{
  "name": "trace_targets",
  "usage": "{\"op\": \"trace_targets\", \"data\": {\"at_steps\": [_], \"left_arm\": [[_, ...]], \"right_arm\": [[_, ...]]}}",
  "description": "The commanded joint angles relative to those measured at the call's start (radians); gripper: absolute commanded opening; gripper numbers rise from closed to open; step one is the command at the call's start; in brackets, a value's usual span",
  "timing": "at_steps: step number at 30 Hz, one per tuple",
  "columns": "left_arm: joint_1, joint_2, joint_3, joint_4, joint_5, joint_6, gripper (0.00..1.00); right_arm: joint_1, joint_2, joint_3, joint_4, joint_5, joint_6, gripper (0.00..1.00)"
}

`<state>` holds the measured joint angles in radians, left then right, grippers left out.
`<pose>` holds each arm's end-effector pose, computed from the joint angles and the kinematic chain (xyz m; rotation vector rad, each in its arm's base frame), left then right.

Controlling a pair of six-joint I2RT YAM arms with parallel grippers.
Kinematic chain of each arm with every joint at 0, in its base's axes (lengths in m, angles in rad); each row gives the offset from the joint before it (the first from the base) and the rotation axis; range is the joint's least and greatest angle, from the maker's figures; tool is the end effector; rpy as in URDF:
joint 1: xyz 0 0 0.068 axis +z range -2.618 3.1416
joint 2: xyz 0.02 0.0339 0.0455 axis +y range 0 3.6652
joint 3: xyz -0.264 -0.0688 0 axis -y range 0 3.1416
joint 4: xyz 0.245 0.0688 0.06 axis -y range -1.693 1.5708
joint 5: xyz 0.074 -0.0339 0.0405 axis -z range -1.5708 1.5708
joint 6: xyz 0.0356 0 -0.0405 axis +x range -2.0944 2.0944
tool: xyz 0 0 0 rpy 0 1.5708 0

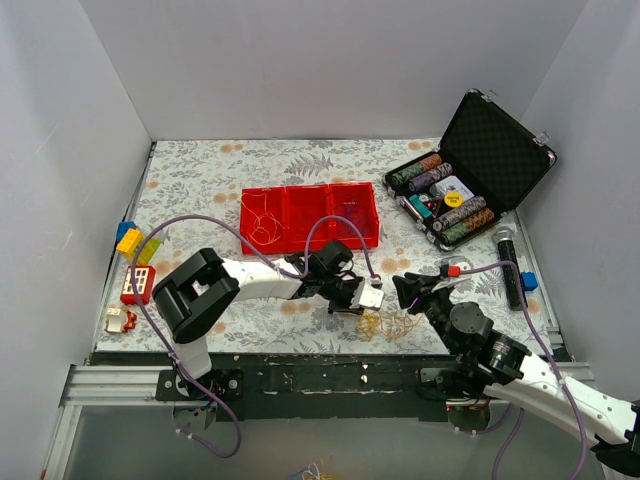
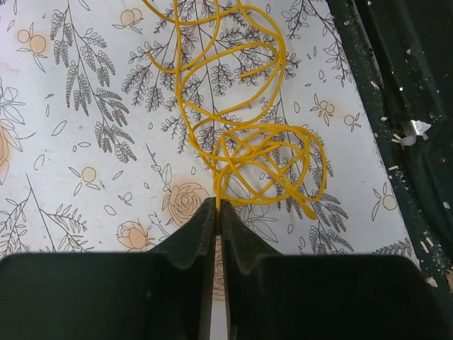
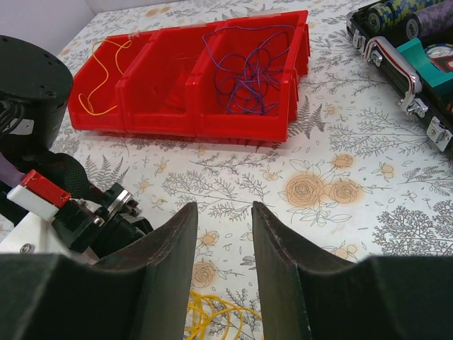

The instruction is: Untangle the cables

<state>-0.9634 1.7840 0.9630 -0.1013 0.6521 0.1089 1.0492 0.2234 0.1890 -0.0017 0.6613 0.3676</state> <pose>0.1812 -0.2985 0.1516 1.5709 2.0693 -1.1539 0.0745 0.0858 0.2198 -0.0343 1.6283 0.5673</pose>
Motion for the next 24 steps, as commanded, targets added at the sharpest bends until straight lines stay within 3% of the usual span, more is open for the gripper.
{"op": "trace_targets", "data": {"at_steps": [1, 7, 15, 24], "left_arm": [[0.002, -0.07, 0.017, -0.011, -0.006, 0.048, 0.02], [0.002, -0.193, -0.01, -0.012, -0.043, -0.004, 0.0], [0.006, -0.376, 0.062, -0.064, -0.14, -0.101, 0.0], [0.006, -0.482, 0.045, -0.1, -0.187, -0.114, 0.0]], "right_arm": [[0.002, -0.018, 0.041, 0.034, -0.008, 0.007, 0.44], [0.002, 0.011, 0.041, 0.051, -0.025, -0.007, 0.45], [0.002, 0.083, 0.04, 0.227, -0.101, -0.104, 0.62], [0.002, 0.183, 0.102, 0.385, -0.282, -0.167, 0.66]]}}
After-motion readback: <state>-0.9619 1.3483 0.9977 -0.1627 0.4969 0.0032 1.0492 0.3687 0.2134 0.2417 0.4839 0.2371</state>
